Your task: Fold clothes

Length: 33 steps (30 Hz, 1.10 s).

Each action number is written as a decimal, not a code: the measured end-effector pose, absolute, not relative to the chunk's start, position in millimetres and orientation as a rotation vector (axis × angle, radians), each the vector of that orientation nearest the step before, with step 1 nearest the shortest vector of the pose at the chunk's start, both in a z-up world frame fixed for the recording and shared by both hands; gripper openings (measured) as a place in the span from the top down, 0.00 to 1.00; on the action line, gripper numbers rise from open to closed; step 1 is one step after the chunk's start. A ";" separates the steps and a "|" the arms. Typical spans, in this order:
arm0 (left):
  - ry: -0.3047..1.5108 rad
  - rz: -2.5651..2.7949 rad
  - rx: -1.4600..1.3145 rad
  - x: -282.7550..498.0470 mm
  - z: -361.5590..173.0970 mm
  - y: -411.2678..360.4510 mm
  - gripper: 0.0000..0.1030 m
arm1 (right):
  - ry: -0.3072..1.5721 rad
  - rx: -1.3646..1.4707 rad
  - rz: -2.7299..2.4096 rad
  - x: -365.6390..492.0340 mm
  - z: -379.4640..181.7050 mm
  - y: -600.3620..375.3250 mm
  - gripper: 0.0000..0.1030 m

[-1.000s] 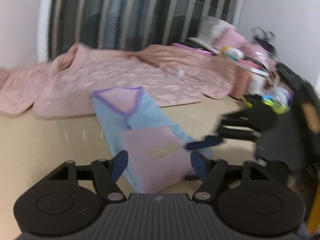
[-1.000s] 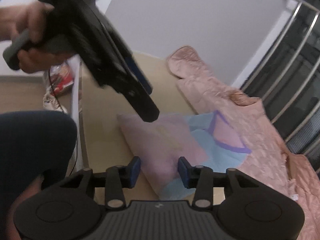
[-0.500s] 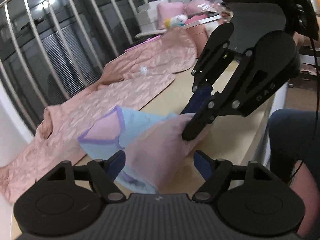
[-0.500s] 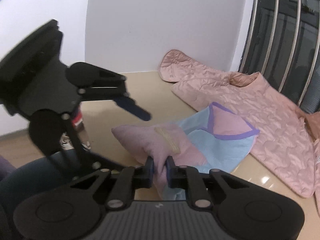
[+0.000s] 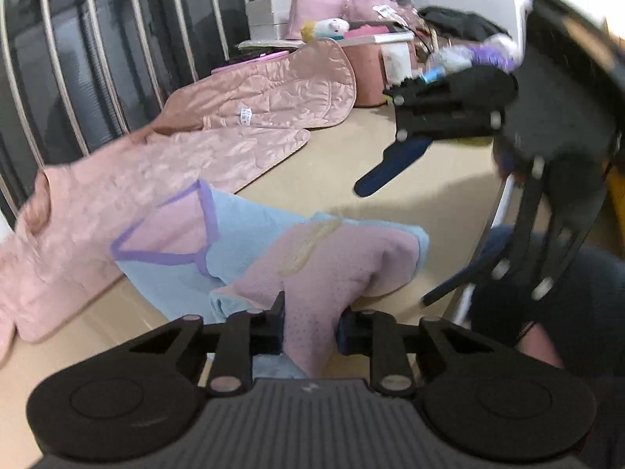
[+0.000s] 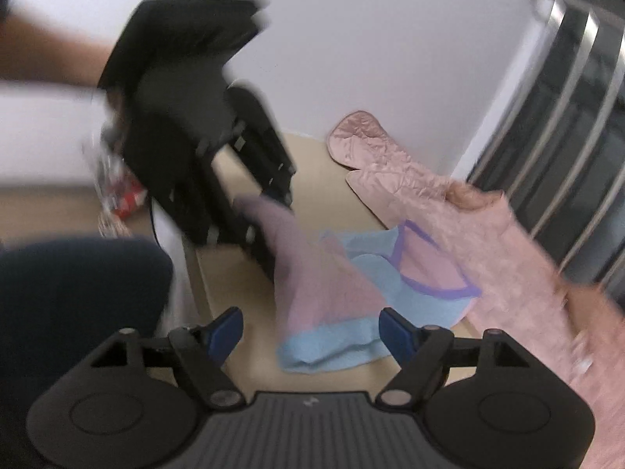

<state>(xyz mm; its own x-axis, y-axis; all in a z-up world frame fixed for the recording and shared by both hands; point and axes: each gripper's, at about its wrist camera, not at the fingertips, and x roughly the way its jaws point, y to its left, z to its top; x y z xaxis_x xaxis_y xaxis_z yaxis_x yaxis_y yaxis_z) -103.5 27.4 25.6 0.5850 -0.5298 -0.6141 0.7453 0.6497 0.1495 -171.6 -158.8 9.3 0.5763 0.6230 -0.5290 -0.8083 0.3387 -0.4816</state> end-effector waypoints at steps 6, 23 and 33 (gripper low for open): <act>0.638 -0.819 0.294 -87.6 50.7 50.1 0.80 | 0.145 -0.888 0.913 -159.4 -6.1 -147.2 0.26; 0.419 -0.775 0.519 -129.0 27.4 35.0 0.22 | 0.358 -0.558 1.106 -106.6 19.9 -158.3 0.88; 0.287 -0.713 0.652 -132.5 7.0 24.0 0.22 | 0.412 -0.452 1.131 -107.7 25.6 -177.9 0.89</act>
<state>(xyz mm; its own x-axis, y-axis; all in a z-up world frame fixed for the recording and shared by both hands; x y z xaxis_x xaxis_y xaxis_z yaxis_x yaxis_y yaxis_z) -132.5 24.0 7.0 0.7289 -0.5121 -0.4544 0.6840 0.5719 0.4528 -107.7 -177.9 25.6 0.3697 0.7632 -0.5300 -0.9252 0.3549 -0.1343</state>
